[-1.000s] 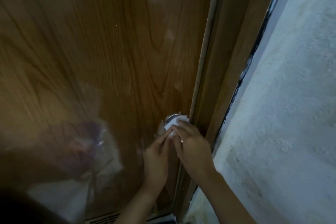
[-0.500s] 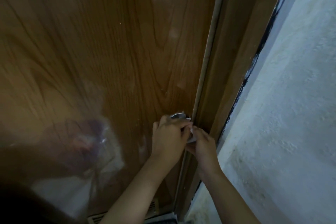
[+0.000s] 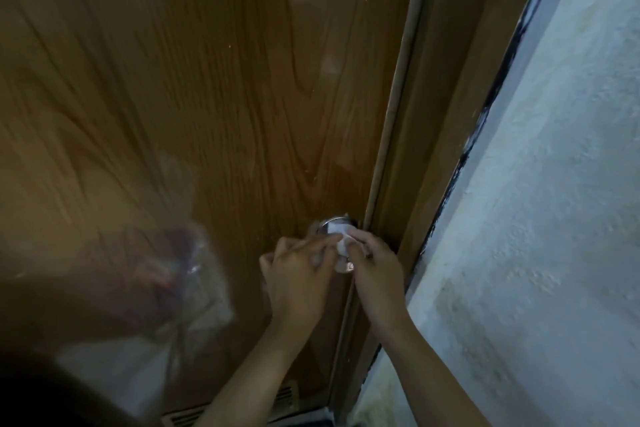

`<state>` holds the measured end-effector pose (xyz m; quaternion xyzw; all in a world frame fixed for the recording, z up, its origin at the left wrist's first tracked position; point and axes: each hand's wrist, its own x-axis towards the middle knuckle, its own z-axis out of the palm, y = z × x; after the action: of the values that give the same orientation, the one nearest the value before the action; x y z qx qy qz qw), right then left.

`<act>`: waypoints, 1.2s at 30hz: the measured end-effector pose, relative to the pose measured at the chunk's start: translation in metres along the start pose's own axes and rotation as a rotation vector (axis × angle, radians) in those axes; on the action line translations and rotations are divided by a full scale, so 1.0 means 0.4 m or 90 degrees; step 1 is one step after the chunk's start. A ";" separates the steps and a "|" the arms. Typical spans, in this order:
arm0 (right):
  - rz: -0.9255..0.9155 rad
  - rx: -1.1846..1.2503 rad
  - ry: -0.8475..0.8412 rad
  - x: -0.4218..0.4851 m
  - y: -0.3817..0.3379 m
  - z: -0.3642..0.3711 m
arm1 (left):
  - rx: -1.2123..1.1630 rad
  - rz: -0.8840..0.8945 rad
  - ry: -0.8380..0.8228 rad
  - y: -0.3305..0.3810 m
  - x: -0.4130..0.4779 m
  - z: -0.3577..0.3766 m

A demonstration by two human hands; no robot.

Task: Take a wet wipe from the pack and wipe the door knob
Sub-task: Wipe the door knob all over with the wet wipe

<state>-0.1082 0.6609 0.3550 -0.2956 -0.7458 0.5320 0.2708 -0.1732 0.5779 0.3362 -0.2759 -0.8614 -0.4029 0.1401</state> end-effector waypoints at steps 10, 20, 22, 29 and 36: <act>-0.389 -0.592 0.114 -0.023 0.027 0.047 | -0.207 -0.027 -0.040 -0.008 -0.094 0.053; -0.240 -0.385 -0.003 0.006 0.034 -0.013 | -0.068 0.051 -0.050 -0.022 -0.066 0.044; -0.376 -0.438 0.004 -0.006 0.023 -0.003 | -0.079 0.046 -0.063 -0.031 -0.075 0.050; -0.164 -0.232 0.022 -0.005 0.040 -0.008 | -0.072 0.081 -0.095 -0.020 -0.068 0.040; -0.304 -0.321 0.035 -0.010 0.038 0.006 | -0.128 0.035 -0.023 -0.032 -0.075 0.039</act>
<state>-0.1049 0.6606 0.3395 -0.1848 -0.8944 0.2441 0.3261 -0.1568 0.5722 0.3044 -0.3196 -0.8109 -0.4784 0.1071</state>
